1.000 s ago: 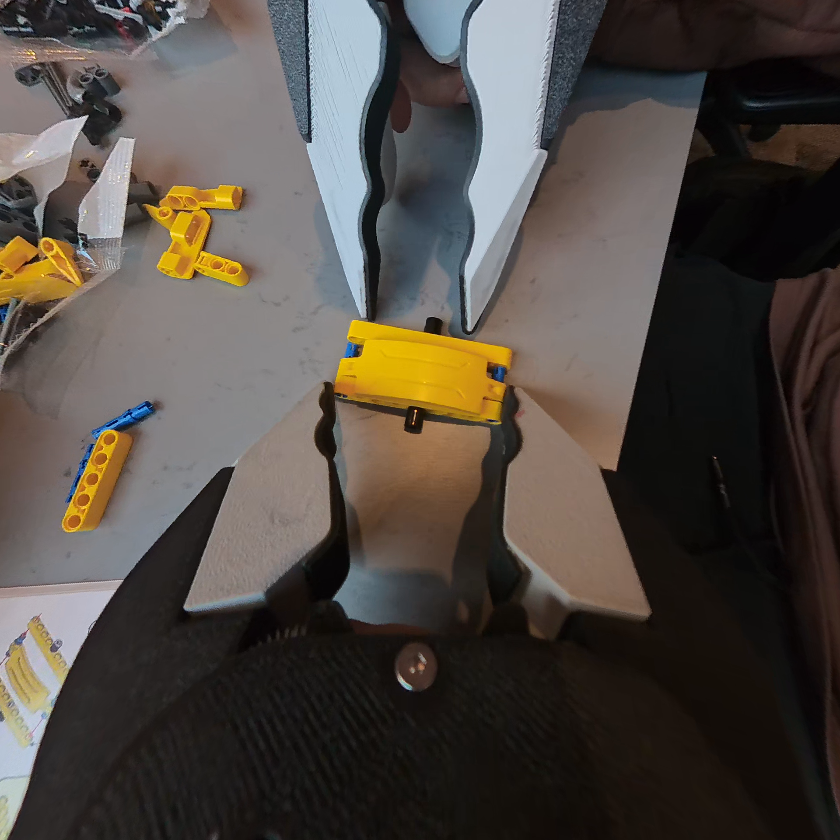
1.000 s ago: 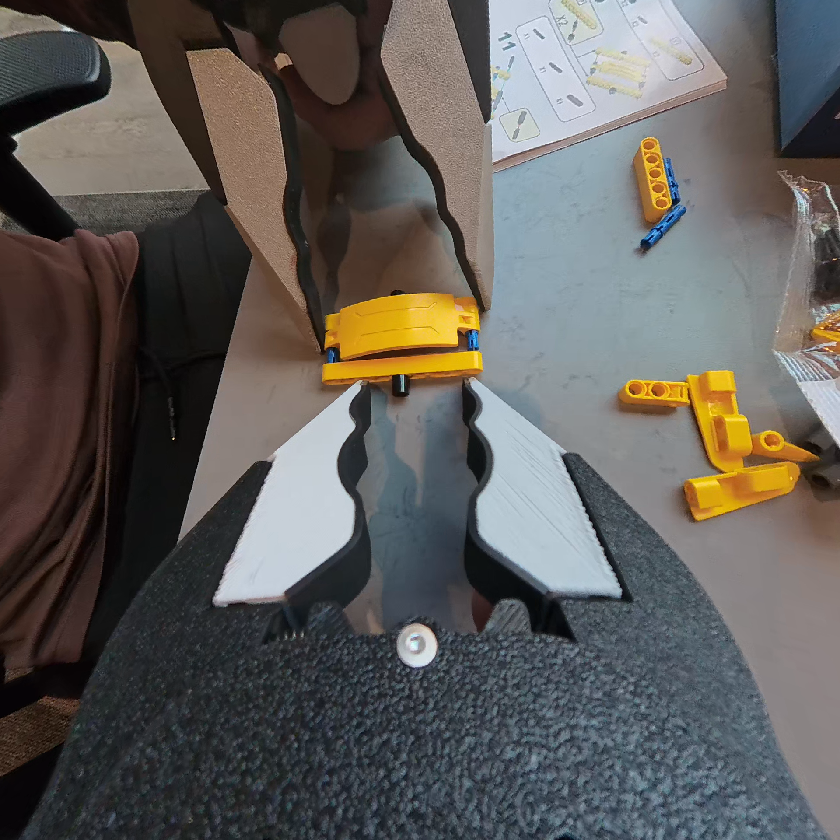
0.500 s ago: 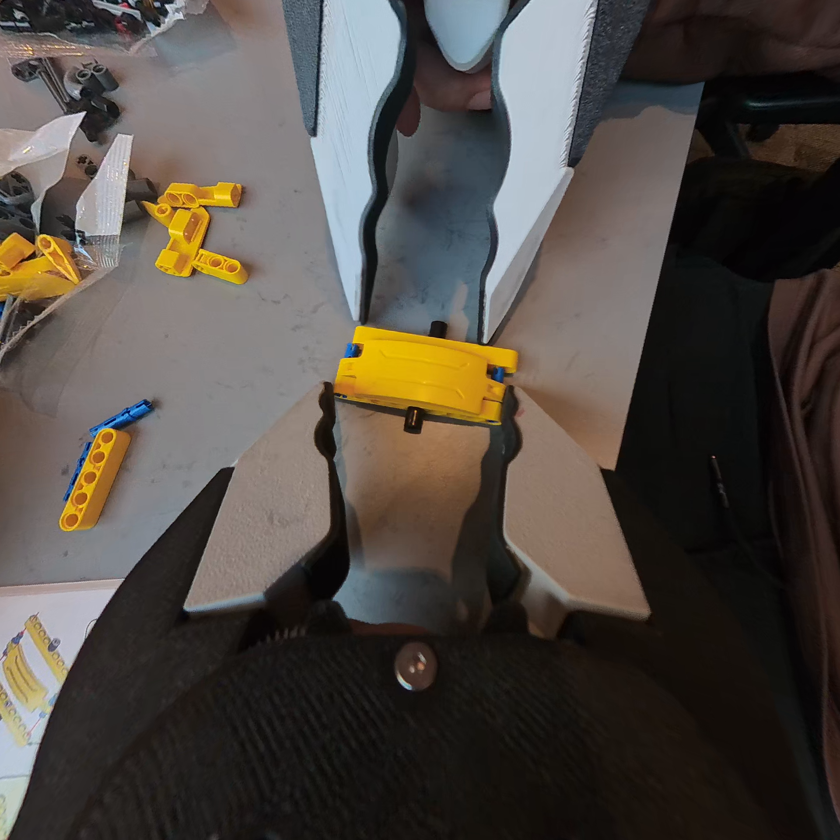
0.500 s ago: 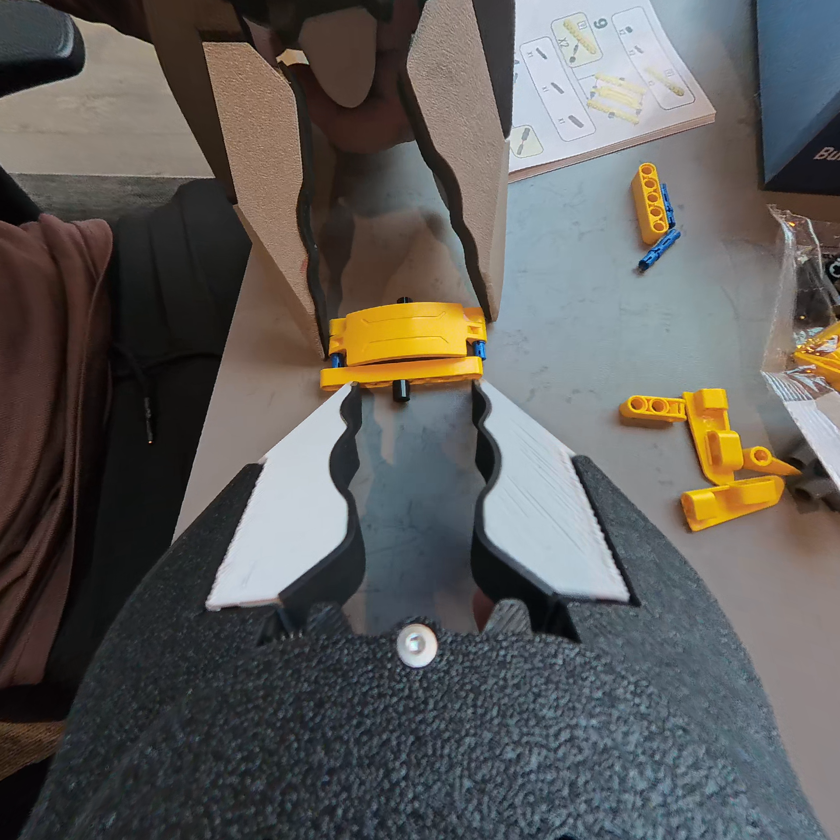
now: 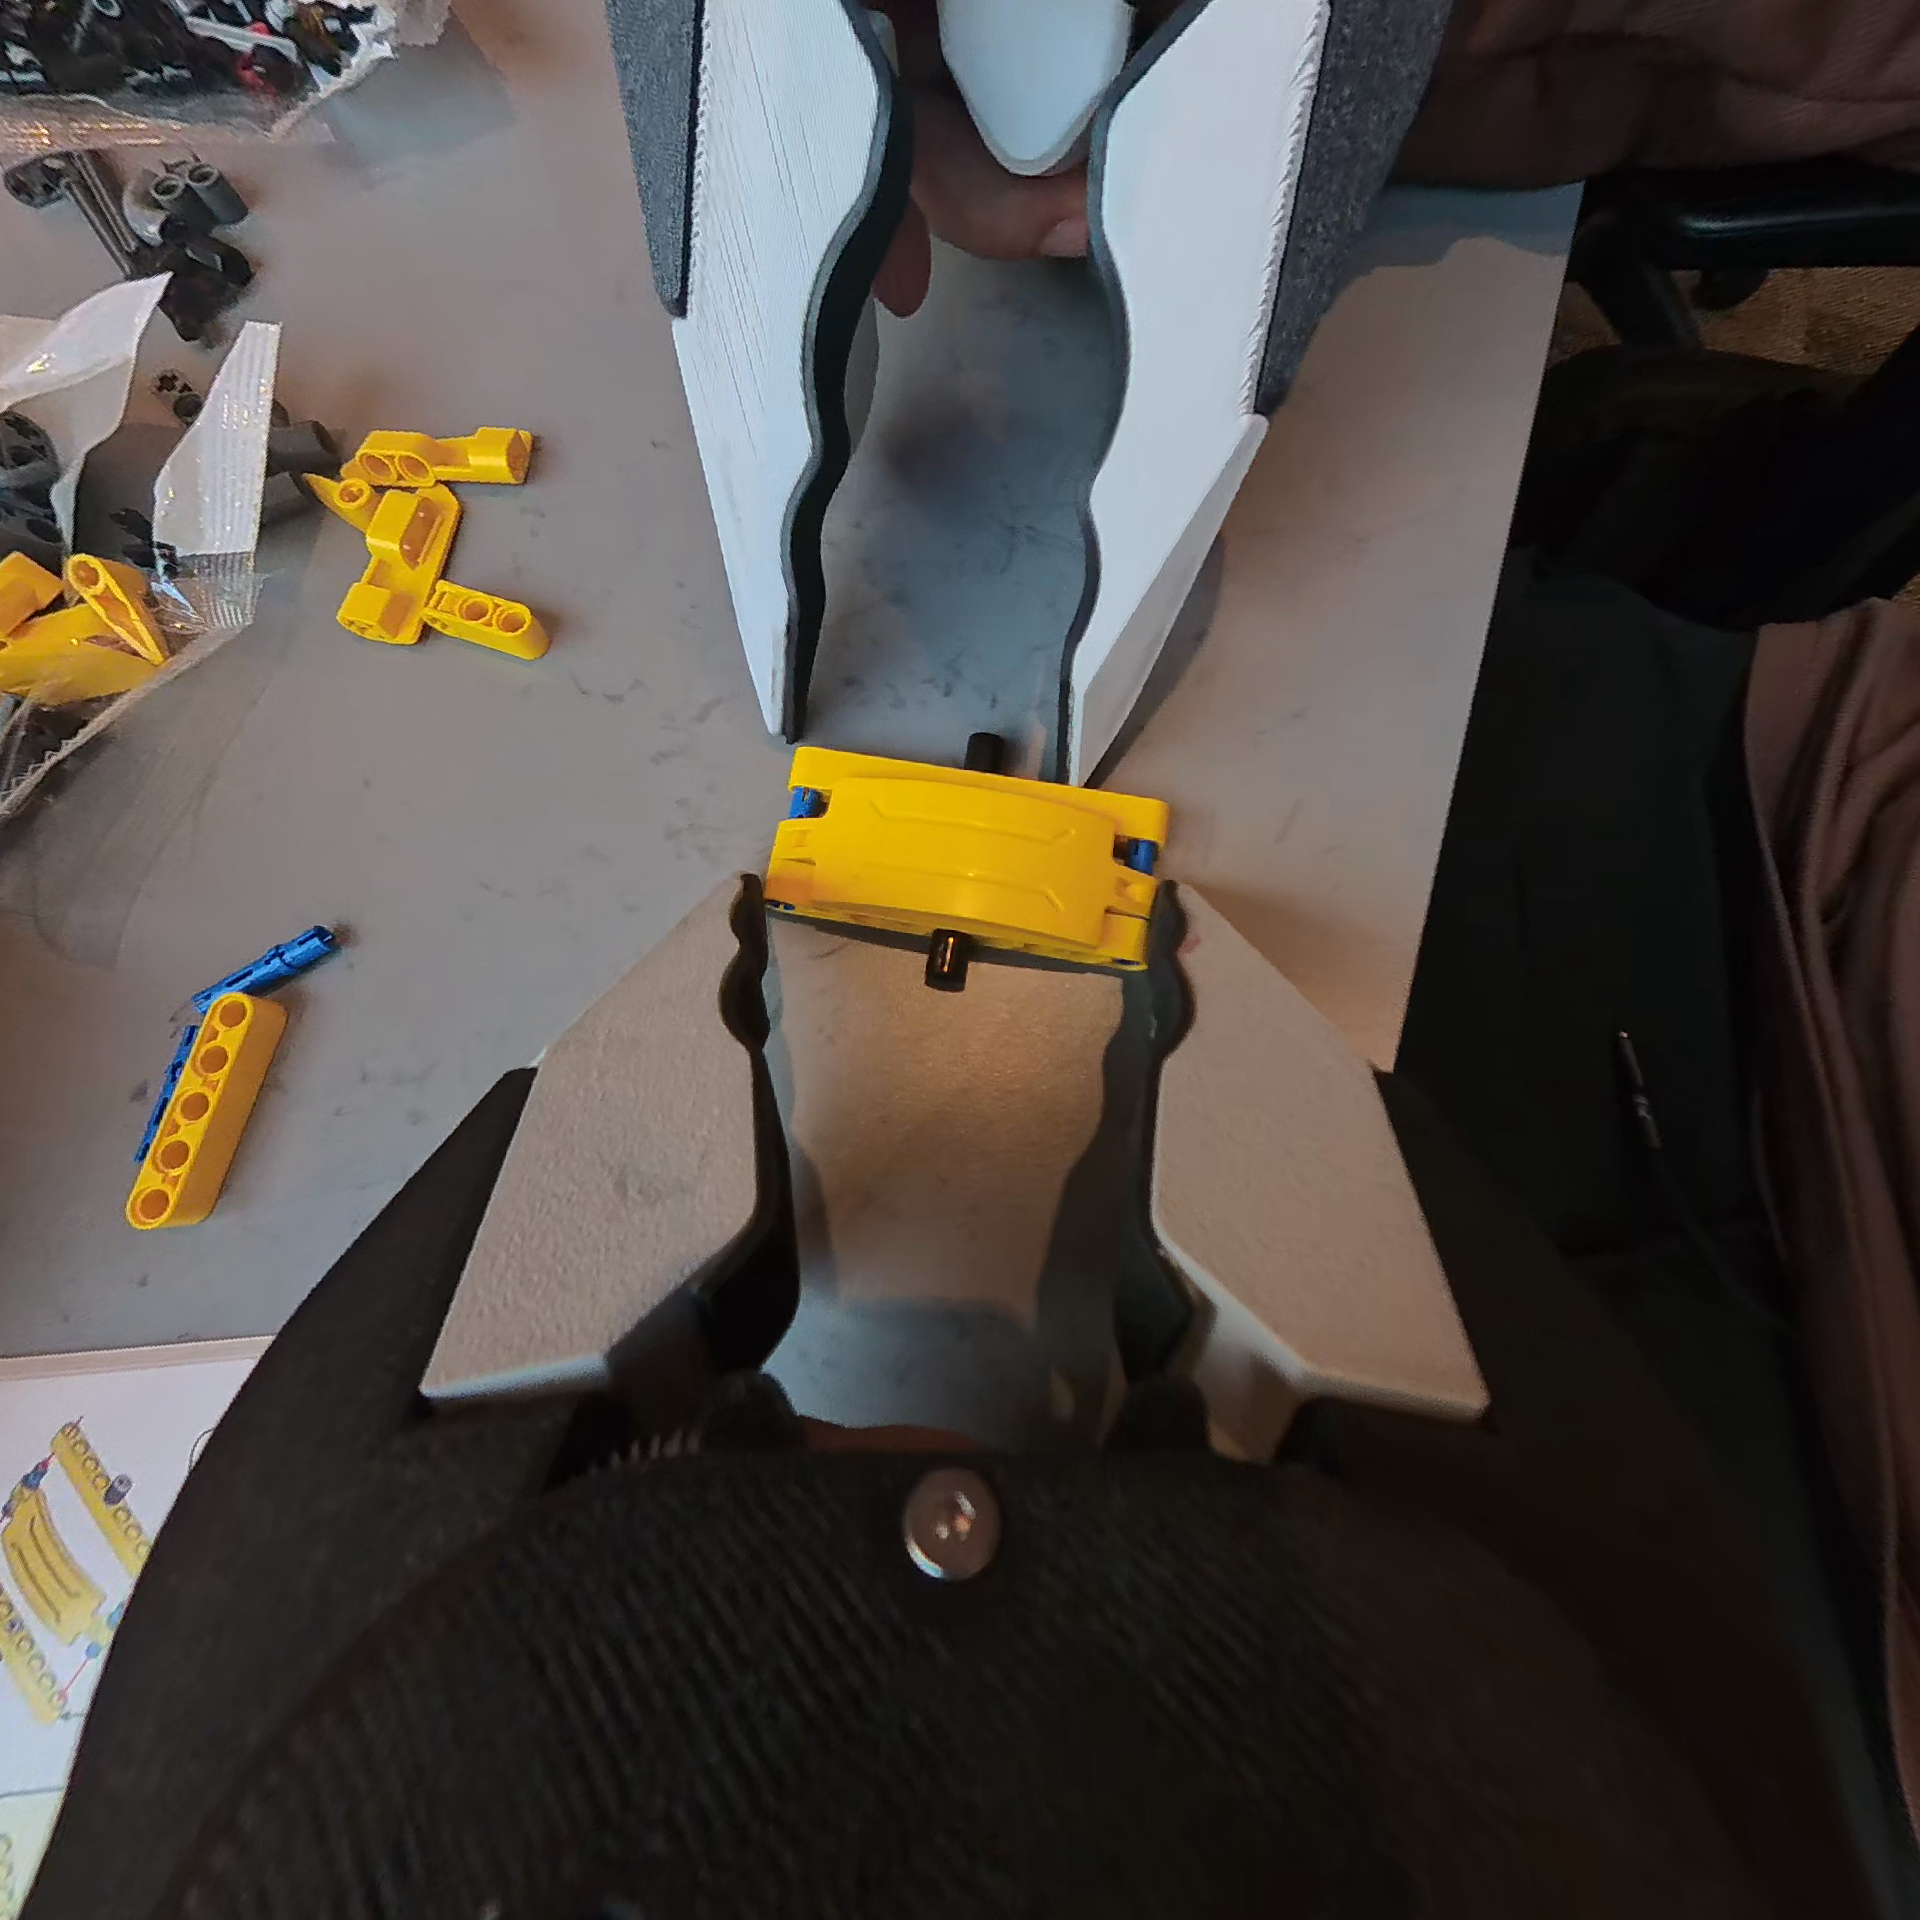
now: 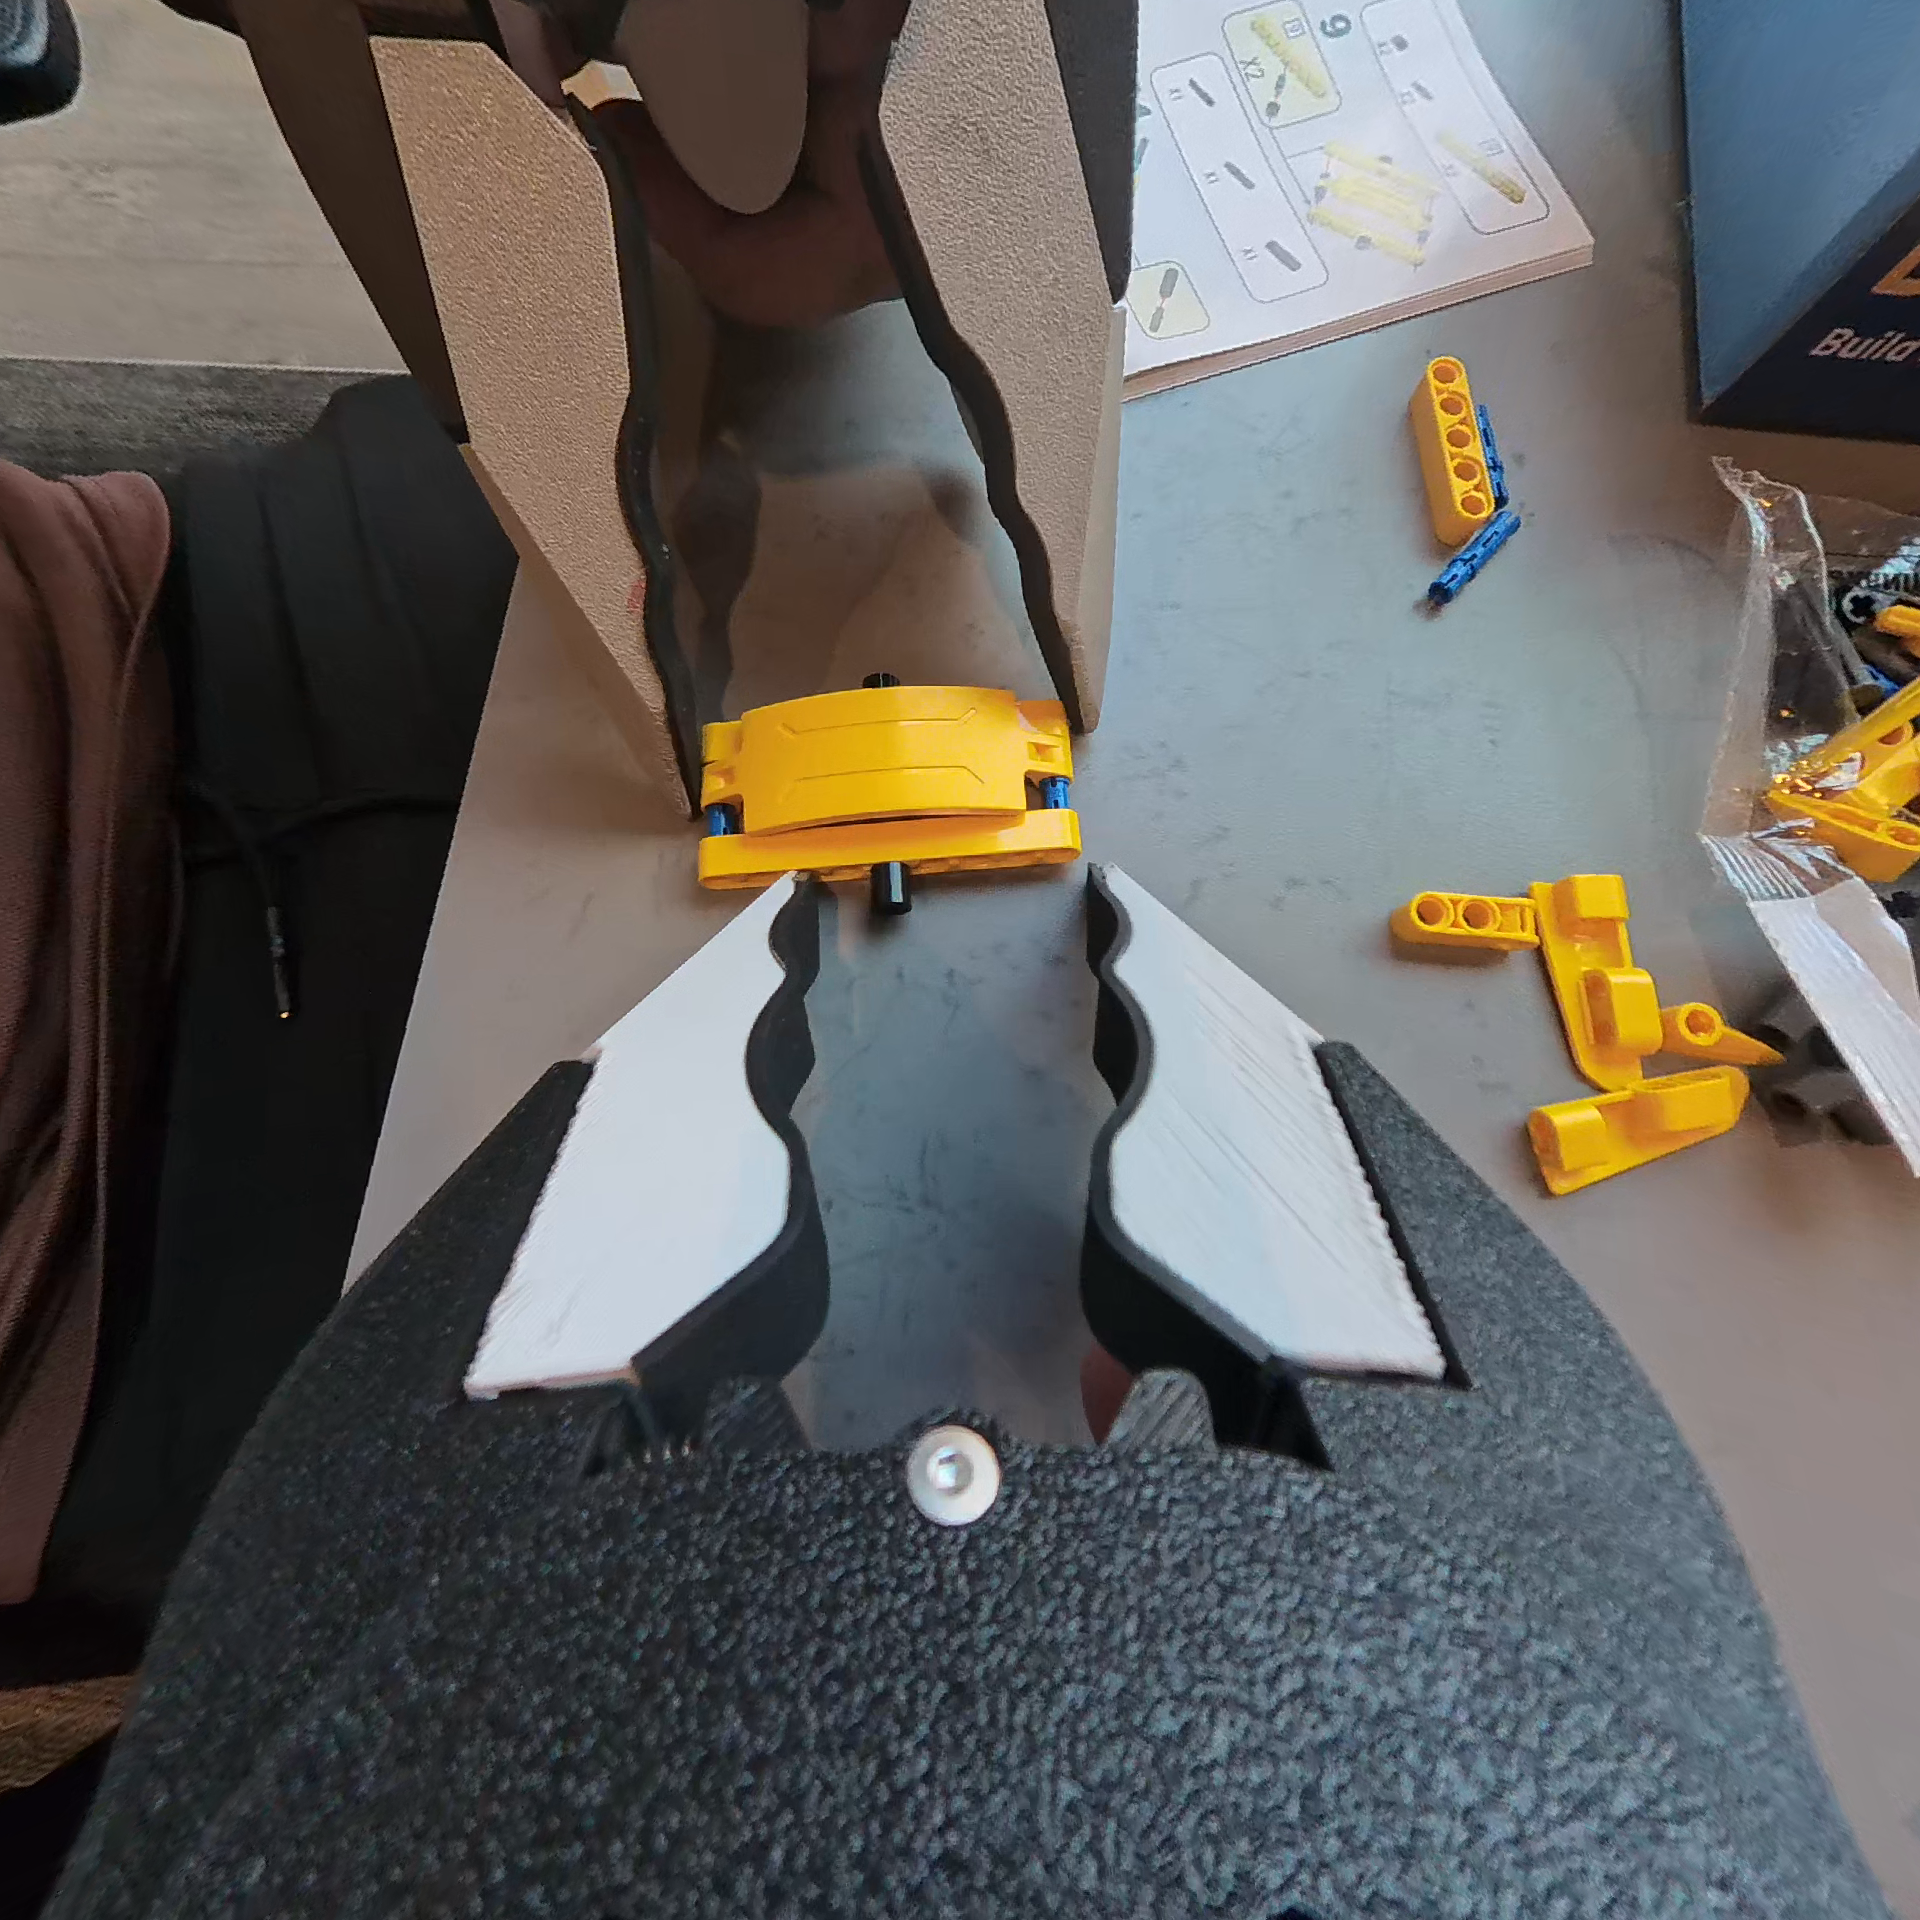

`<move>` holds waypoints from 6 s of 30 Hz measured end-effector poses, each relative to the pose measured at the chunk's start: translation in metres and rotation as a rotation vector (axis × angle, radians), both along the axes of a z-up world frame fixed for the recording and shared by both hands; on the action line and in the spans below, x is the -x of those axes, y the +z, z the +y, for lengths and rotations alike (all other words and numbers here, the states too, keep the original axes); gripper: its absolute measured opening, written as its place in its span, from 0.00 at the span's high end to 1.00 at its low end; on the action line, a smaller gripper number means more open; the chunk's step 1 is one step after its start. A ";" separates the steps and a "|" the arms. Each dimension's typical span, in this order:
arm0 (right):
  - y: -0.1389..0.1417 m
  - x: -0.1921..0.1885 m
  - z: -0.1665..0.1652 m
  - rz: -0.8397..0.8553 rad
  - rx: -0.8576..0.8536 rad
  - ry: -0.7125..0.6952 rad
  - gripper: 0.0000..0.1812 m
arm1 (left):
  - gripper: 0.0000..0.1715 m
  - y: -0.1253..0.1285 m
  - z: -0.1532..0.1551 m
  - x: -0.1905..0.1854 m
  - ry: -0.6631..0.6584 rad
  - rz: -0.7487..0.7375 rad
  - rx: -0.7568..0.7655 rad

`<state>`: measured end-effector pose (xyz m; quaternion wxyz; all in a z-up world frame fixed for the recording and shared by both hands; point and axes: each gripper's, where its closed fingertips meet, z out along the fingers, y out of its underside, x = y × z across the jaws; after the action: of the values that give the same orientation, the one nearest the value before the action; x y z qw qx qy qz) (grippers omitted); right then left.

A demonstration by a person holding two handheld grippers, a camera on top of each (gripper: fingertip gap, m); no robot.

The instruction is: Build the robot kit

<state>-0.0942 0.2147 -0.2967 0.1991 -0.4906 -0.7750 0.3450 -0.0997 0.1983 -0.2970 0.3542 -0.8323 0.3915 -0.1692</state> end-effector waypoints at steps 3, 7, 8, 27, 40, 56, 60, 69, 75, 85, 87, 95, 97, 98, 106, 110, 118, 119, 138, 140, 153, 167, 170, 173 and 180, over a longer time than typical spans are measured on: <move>0.000 -0.002 0.003 -0.002 0.001 -0.013 0.70 | 0.58 0.000 0.000 0.000 0.002 -0.002 0.003; 0.000 -0.003 0.001 -0.005 0.008 -0.007 0.68 | 0.58 0.000 0.000 0.000 -0.001 -0.003 0.004; 0.000 -0.003 -0.002 -0.007 0.012 0.001 0.66 | 0.58 0.000 -0.001 -0.001 -0.006 -0.003 0.003; 0.002 -0.005 -0.004 0.006 0.013 0.009 0.67 | 0.58 0.000 0.000 0.000 -0.002 -0.004 0.006; 0.000 -0.005 -0.005 -0.006 0.003 0.013 0.69 | 0.58 0.000 -0.001 0.000 -0.006 -0.004 0.005; 0.006 -0.006 -0.006 0.026 0.028 0.024 0.66 | 0.58 0.000 -0.001 0.000 -0.005 -0.002 0.002; 0.006 -0.006 -0.003 0.030 0.028 0.014 0.65 | 0.58 0.000 -0.001 0.000 -0.005 -0.003 0.004; -0.001 -0.007 -0.007 -0.008 -0.003 0.023 0.65 | 0.58 0.000 -0.001 -0.001 -0.010 -0.002 0.000; -0.001 -0.005 -0.009 -0.007 -0.004 0.022 0.65 | 0.58 0.000 -0.002 -0.002 -0.020 -0.005 0.005; -0.001 -0.005 -0.012 -0.007 0.003 0.035 0.65 | 0.58 0.000 -0.002 -0.002 -0.022 -0.005 0.007; -0.001 -0.005 -0.012 -0.007 0.000 0.036 0.64 | 0.58 0.000 -0.002 -0.002 -0.017 -0.007 0.010; -0.001 -0.002 -0.014 -0.008 0.005 0.033 0.64 | 0.58 0.000 -0.002 -0.001 -0.014 -0.003 0.008; -0.001 -0.001 -0.015 -0.008 0.004 0.034 0.64 | 0.58 0.000 -0.002 -0.001 -0.014 -0.004 0.010; -0.001 0.000 -0.015 -0.008 0.005 0.034 0.64 | 0.58 0.000 -0.002 -0.001 -0.014 -0.004 0.011; -0.001 0.006 -0.022 -0.009 0.006 0.052 0.64 | 0.58 0.000 -0.004 0.000 -0.028 -0.018 0.029; -0.001 0.006 -0.022 -0.006 0.005 0.056 0.64 | 0.58 0.000 -0.004 -0.001 -0.027 -0.020 0.027; 0.005 0.004 -0.021 0.023 0.041 0.053 0.64 | 0.58 0.007 -0.006 -0.001 -0.004 -0.137 0.105; 0.006 0.004 -0.020 0.025 0.042 0.050 0.64 | 0.55 0.008 -0.007 -0.002 -0.002 -0.162 0.121; 0.011 -0.004 0.000 0.072 0.016 -0.002 0.62 | 0.62 0.011 -0.011 0.009 0.304 -0.150 0.116; 0.009 -0.010 0.001 0.053 0.028 0.005 0.64 | 0.64 0.012 -0.019 0.012 0.325 -0.086 0.091; 0.000 -0.008 -0.011 -0.002 0.004 0.034 0.80 | 0.78 0.002 -0.028 0.034 0.296 0.138 0.044; 0.000 -0.004 -0.019 -0.038 0.088 0.025 0.92 | 0.93 0.001 -0.023 0.009 0.179 0.012 0.052; 0.000 -0.006 -0.022 -0.036 0.081 0.047 0.92 | 0.98 0.001 -0.025 0.009 0.191 0.029 0.017; 0.000 -0.007 -0.022 -0.038 0.086 0.051 0.96 | 0.97 0.001 -0.030 0.008 0.190 0.073 -0.024; 0.003 -0.006 -0.017 -0.033 0.119 0.017 0.88 | 0.96 0.002 -0.029 0.016 0.268 0.077 -0.005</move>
<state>-0.0881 0.1977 -0.2932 0.1540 -0.5007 -0.7602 0.3842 -0.1159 0.1689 -0.2950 0.3605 -0.8820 0.2907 -0.0871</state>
